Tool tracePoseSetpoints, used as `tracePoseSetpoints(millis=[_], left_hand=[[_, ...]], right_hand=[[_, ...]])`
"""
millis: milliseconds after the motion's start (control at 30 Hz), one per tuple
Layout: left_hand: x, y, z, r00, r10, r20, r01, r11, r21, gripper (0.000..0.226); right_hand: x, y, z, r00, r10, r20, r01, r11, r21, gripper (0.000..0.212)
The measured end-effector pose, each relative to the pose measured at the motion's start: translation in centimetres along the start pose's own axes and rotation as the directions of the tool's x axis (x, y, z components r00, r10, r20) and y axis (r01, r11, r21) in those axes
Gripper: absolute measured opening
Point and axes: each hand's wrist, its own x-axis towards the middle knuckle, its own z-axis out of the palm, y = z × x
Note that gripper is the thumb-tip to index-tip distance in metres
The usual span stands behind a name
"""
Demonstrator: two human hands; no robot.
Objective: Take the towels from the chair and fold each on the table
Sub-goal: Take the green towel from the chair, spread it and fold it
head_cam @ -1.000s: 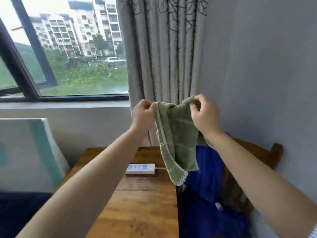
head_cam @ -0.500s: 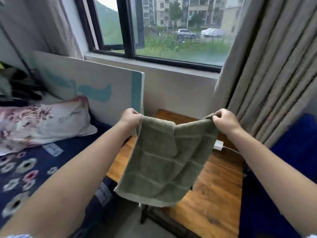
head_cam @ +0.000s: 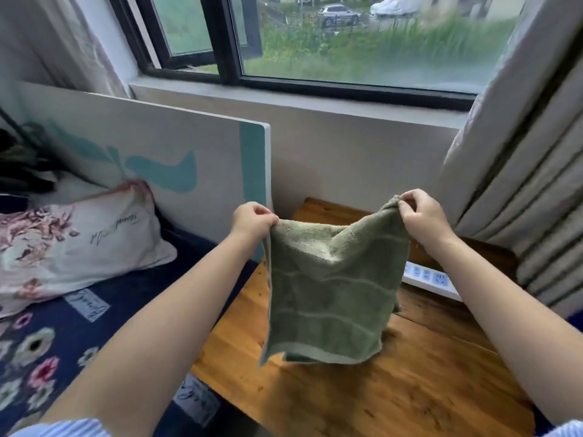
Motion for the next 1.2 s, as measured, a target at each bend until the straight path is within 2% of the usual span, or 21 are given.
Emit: tracePoseSetpoints(millis=[100, 167, 233, 300, 367, 433, 467, 600, 667, 733, 800, 867, 933, 1033, 1133, 1200], left_hand=[[3.4, 1.0, 0.4, 0.985, 0.119, -0.128, -0.123, 0.992, -0.021, 0.007], [5.3, 0.2, 0.6, 0.981, 0.134, -0.138, -0.139, 0.99, -0.027, 0.008], [6.6, -2.0, 0.9, 0.988, 0.126, -0.088, -0.128, 0.992, -0.023, 0.009], [7.7, -5.0, 1.3, 0.998, 0.06, -0.005, -0.059, 0.998, 0.019, 0.014], [8.6, -8.5, 1.6, 0.997, -0.038, 0.064, 0.028, 0.987, 0.159, 0.024], [9.4, -11.9, 1.9, 0.976, -0.138, 0.167, 0.073, 0.934, 0.349, 0.013], [9.6, -13.5, 2.2, 0.957, -0.188, 0.22, 0.076, 0.896, 0.438, 0.005], [10.2, -19.4, 3.2, 0.897, -0.306, 0.319, 0.023, 0.754, 0.656, 0.026], [10.4, -21.9, 3.7, 0.87, -0.346, 0.352, -0.014, 0.696, 0.718, 0.029], [10.4, -23.7, 3.8, 0.838, -0.401, 0.369, -0.025, 0.648, 0.761, 0.026], [10.5, -25.2, 3.5, 0.827, -0.435, 0.355, -0.002, 0.63, 0.777, 0.022], [10.4, -26.4, 2.9, 0.832, -0.44, 0.338, 0.054, 0.672, 0.739, 0.017], [10.3, -27.4, 2.3, 0.831, -0.42, 0.366, 0.093, 0.753, 0.652, 0.014], [10.1, -28.3, 1.5, 0.789, -0.365, 0.495, 0.088, 0.864, 0.495, 0.022], [10.1, -28.8, 1.3, 0.744, -0.372, 0.555, 0.149, 0.902, 0.405, 0.026], [10.4, -28.7, 1.3, 0.732, -0.41, 0.545, 0.227, 0.9, 0.372, 0.028]], right_hand=[[2.2, -1.9, 0.6, 0.995, -0.091, -0.038, 0.095, 0.988, 0.122, 0.025], [3.1, -2.5, 1.9, 0.991, -0.128, -0.025, 0.13, 0.981, 0.144, 0.022], [2.9, -2.0, 3.8, 0.99, -0.144, 0.005, 0.142, 0.98, 0.141, 0.018], [2.1, -0.2, 6.5, 0.995, -0.095, 0.042, 0.088, 0.986, 0.139, 0.016], [0.6, 2.5, 9.4, 0.996, 0.01, 0.091, -0.02, 0.994, 0.111, 0.013], [-1.4, 5.3, 12.2, 0.967, 0.182, 0.179, -0.2, 0.976, 0.083, 0.007], [-2.5, 6.6, 13.4, 0.934, 0.278, 0.225, -0.297, 0.953, 0.054, 0.006], [-7.3, 10.1, 17.6, 0.735, 0.571, 0.366, -0.602, 0.798, -0.036, 0.027], [-9.4, 11.4, 19.4, 0.646, 0.67, 0.366, -0.707, 0.706, -0.045, 0.034], [-11.0, 12.2, 20.5, 0.574, 0.753, 0.323, -0.808, 0.585, 0.071, 0.03], [-11.9, 12.6, 20.9, 0.5, 0.821, 0.276, -0.861, 0.435, 0.264, 0.014], [-12.6, 12.8, 20.7, 0.445, 0.855, 0.268, -0.87, 0.341, 0.357, 0.011], [-13.3, 12.9, 20.9, 0.449, 0.84, 0.305, -0.884, 0.367, 0.291, 0.014], [-14.6, 12.3, 21.8, 0.494, 0.823, 0.28, -0.867, 0.489, 0.091, 0.018], [-15.4, 11.9, 23.1, 0.565, 0.802, 0.194, -0.821, 0.569, 0.043, 0.032], [-15.4, 11.3, 23.6, 0.62, 0.776, 0.118, -0.783, 0.621, 0.028, 0.03]])
